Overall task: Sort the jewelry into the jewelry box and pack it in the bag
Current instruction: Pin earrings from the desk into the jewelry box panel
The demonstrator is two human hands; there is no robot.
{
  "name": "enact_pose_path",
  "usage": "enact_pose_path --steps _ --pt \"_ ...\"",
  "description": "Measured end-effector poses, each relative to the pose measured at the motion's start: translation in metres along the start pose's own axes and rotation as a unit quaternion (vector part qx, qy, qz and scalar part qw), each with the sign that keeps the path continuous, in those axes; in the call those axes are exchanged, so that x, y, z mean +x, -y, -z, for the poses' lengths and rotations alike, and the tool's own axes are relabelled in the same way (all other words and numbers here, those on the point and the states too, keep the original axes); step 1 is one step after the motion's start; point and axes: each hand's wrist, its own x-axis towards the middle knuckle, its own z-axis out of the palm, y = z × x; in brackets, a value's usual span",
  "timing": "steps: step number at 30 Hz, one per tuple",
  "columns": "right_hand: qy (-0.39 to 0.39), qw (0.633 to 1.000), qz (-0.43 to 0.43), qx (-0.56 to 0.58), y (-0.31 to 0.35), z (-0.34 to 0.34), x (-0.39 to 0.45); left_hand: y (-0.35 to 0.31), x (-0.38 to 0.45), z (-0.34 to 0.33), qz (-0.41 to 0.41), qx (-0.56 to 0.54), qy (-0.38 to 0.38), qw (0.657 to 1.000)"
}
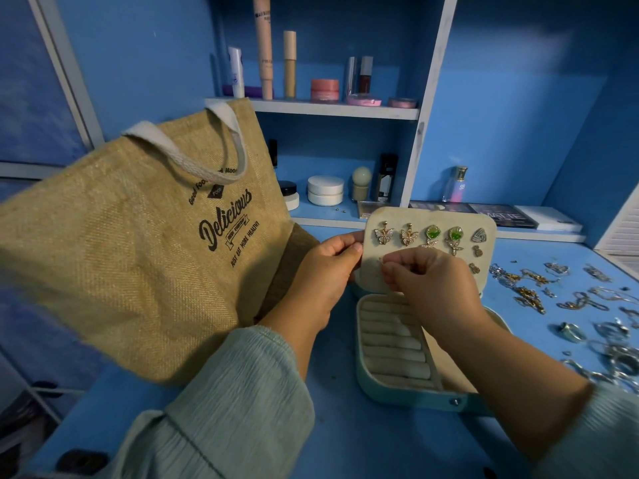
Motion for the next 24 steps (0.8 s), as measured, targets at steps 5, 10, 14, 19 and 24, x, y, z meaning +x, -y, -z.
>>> enact_pose_path --steps 5,10,14,19,24 --pt "-0.013 1.0 0.01 0.006 -0.001 0.0 0.001 0.001 0.0 0.0 -0.012 0.01 -0.001 1.0" --pt "-0.019 1.0 0.001 0.013 -0.002 -0.001 0.003 0.0 0.0 0.001 -0.01 -0.004 0.006 1.0" --pt "-0.019 0.999 0.017 -0.039 -0.002 -0.002 0.006 0.001 0.0 0.001 -0.012 -0.012 0.01 1.0" --pt "-0.028 0.992 0.048 -0.114 0.005 -0.004 0.01 0.002 0.002 0.002 -0.016 -0.008 0.015 1.0" --pt "-0.031 0.986 0.055 -0.151 0.01 -0.006 0.008 0.004 0.004 0.005 -0.005 -0.021 0.023 0.999"
